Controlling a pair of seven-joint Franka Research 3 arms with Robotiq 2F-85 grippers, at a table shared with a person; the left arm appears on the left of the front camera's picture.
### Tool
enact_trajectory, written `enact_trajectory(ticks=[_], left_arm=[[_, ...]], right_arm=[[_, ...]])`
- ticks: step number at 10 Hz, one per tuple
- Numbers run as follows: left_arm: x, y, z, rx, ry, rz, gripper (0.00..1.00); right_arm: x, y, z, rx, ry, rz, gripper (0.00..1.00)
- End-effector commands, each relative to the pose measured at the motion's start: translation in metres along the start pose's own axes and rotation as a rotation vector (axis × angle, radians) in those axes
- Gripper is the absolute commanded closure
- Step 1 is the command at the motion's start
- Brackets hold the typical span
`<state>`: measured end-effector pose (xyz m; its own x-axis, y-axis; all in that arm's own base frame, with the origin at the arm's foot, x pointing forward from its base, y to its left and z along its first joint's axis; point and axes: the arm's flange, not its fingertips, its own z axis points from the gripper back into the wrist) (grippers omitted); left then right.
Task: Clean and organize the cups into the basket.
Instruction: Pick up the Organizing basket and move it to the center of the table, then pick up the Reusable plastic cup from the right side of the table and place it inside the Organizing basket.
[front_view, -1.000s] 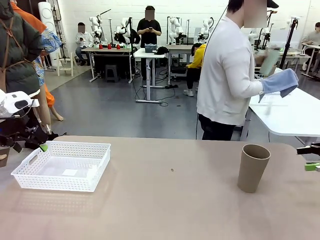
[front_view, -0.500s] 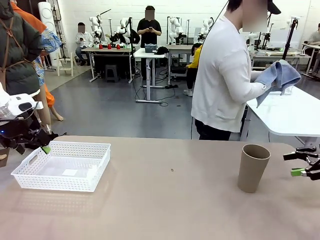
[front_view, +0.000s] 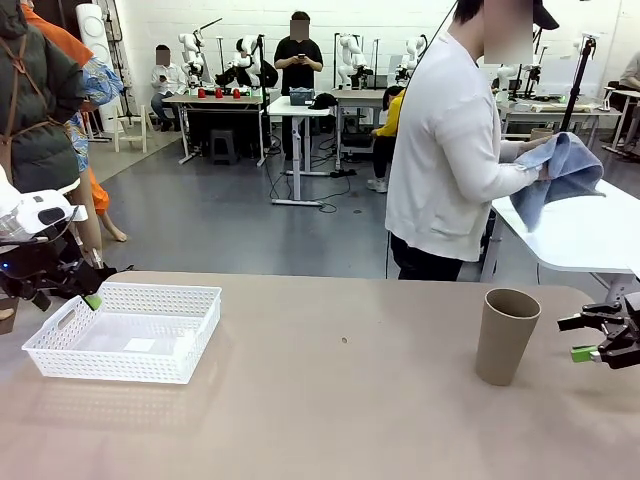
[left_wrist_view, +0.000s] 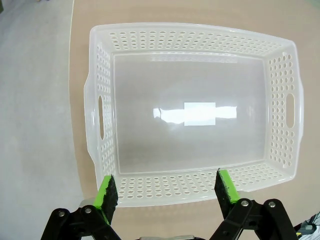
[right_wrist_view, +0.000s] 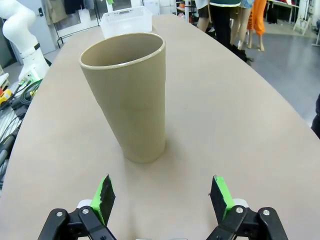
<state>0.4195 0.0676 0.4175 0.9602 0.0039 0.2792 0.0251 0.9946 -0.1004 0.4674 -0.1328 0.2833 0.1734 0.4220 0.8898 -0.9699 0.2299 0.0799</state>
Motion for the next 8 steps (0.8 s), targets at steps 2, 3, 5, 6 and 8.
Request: enact_trajectory(ticks=[2,3,5,6,8], left_arm=[[0.001,0.000,0.001,0.000,-0.003,0.003,0.00],[0.001,0.000,0.001,0.000,-0.003,0.003,0.00],[0.001,0.000,0.001,0.000,-0.003,0.003,0.00],[0.000,0.000,0.000,0.000,0.000,0.000,0.00],[0.010,0.011,-0.002,0.045,-0.003,0.033,0.00]], right_arm=[[-0.001,0.000,0.001,0.000,-0.001,-0.002,0.00],[-0.001,0.000,0.001,0.000,-0.001,-0.002,0.00],[-0.001,0.000,0.001,0.000,-0.001,-0.002,0.00],[0.000,0.000,0.001,-0.001,0.000,-0.001,0.00],[0.002,-0.002,-0.009,-0.026,-0.082,0.146,0.00]])
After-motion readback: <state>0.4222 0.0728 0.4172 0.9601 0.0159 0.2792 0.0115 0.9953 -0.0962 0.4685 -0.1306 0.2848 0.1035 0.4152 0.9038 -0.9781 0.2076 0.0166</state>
